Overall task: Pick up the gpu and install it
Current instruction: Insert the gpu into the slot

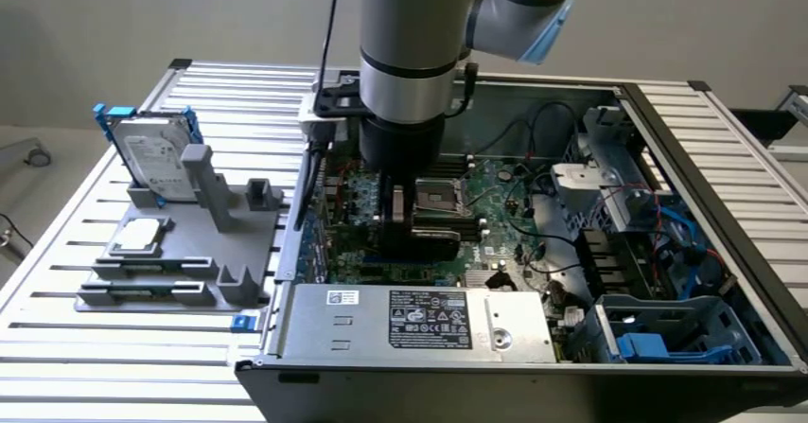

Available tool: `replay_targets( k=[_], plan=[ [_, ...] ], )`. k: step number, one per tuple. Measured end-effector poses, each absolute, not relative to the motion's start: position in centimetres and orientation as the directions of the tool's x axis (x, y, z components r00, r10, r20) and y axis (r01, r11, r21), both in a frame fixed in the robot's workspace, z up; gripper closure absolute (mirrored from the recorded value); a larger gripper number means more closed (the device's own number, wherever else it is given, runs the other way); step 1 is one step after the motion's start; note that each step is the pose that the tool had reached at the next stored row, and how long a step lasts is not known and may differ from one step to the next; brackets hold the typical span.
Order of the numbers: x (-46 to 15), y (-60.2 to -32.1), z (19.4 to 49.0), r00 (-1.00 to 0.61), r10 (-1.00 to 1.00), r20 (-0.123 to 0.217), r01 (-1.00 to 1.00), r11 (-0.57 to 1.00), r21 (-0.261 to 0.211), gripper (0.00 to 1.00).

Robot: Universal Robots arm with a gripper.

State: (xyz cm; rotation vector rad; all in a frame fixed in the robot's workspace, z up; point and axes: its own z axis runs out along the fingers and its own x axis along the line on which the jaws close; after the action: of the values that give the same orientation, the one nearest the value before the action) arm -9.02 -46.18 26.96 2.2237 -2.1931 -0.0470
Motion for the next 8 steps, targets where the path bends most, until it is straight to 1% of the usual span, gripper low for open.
replay_targets(
  k=[1, 2, 7, 8],
  plan=[
    [-9.0, -46.2, 27.0, 0.014, -1.0, -0.009, -0.999, -0.014, 0.036, 0.54],
    [-8.9, -46.2, 27.1, 0.014, -1.0, -0.009, -0.999, -0.014, 0.037, 0.48],
    [-8.7, -46.1, 28.0, 0.013, -1.0, -0.009, -0.999, -0.014, 0.042, 0.48],
    [-8.6, -46.0, 28.2, 0.013, -1.0, -0.009, -0.999, -0.014, 0.043, 0.5]
  ],
)
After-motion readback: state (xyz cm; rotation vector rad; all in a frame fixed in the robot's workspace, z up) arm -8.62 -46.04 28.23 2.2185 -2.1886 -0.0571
